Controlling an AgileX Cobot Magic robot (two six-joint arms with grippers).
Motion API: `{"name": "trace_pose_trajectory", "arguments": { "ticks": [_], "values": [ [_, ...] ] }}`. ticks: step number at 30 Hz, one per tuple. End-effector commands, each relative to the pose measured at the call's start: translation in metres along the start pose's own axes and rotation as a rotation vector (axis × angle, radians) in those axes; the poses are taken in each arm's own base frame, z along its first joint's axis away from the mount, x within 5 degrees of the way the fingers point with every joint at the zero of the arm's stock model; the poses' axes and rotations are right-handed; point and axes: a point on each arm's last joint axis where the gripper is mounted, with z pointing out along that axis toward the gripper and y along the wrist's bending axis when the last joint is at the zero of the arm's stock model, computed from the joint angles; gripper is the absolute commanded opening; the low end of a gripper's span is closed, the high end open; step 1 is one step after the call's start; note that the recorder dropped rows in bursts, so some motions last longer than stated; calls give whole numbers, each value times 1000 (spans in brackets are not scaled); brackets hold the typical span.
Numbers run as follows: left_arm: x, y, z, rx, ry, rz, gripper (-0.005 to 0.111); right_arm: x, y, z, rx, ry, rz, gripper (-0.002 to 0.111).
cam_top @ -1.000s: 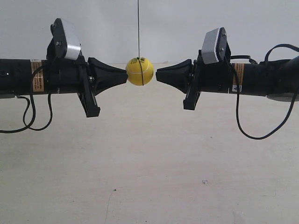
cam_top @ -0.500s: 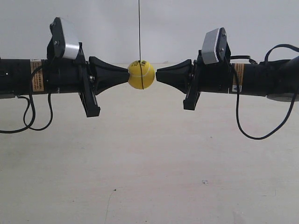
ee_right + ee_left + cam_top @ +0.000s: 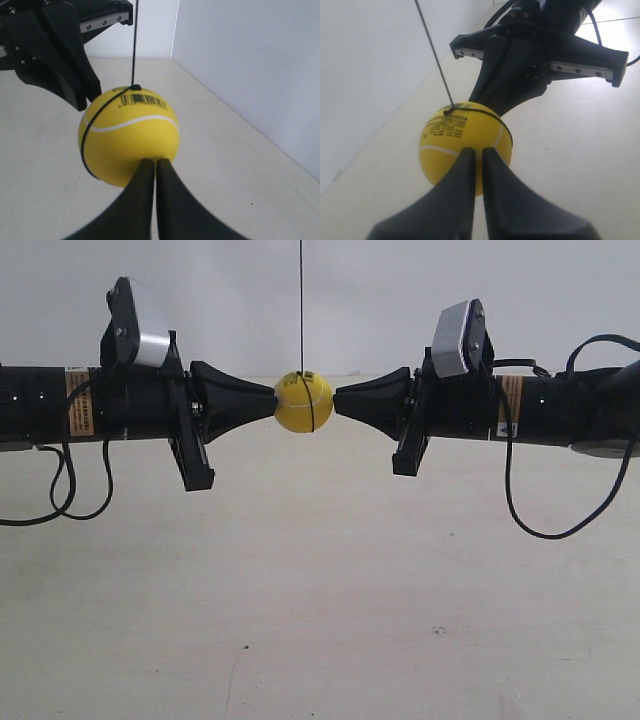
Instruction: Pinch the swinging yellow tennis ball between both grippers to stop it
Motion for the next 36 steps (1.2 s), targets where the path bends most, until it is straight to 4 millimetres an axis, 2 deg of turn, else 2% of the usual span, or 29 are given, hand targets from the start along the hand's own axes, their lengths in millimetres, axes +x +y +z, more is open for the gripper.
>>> {"name": "trace_pose_trajectory", "arguments": {
  "ticks": [1, 24, 28, 31, 34, 36],
  "values": [
    [-2, 1, 1, -3, -14, -1, 5, -3, 0, 0, -9, -7, -10, 0],
    [-2, 1, 1, -9, -15, -5, 5, -3, 0, 0, -8, -6, -12, 0],
    [2, 4, 1, -40, 32, -5, 5, -2, -1, -1, 4, 4, -23, 0],
    [9, 10, -1, -101, 103, -3, 5, 0, -7, -8, 29, 14, -14, 0],
    [8, 11, -3, -107, 105, 2, 5, 2, -16, -23, 60, 10, 15, 0],
    [3, 17, -11, -144, 107, -18, 5, 3, -21, -30, 73, 7, 27, 0]
  ]
}}
